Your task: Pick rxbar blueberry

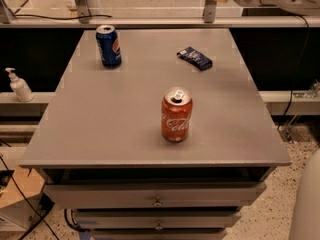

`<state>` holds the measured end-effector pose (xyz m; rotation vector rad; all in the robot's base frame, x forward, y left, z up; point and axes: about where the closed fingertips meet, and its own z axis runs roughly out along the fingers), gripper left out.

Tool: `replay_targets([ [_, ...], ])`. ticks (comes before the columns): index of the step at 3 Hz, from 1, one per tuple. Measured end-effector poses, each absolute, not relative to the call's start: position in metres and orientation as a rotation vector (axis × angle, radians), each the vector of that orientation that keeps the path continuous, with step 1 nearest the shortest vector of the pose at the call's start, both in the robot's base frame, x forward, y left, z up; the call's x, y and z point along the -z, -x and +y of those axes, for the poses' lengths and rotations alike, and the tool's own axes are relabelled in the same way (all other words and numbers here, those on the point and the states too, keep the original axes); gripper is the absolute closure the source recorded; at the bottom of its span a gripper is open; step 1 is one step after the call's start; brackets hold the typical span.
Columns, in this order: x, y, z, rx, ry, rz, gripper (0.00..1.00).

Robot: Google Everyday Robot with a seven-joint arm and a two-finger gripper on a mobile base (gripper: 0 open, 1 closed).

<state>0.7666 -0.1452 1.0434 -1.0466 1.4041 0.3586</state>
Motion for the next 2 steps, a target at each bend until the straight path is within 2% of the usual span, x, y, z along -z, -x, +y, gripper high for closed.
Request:
replay_targets([
  [1, -1.0433, -0.7666, -0.145, -0.359, 1.047, 1.404, 1.0],
  [2, -1.042, -0.7674, -0.1418, -0.364, 1.05, 1.403, 0.83],
])
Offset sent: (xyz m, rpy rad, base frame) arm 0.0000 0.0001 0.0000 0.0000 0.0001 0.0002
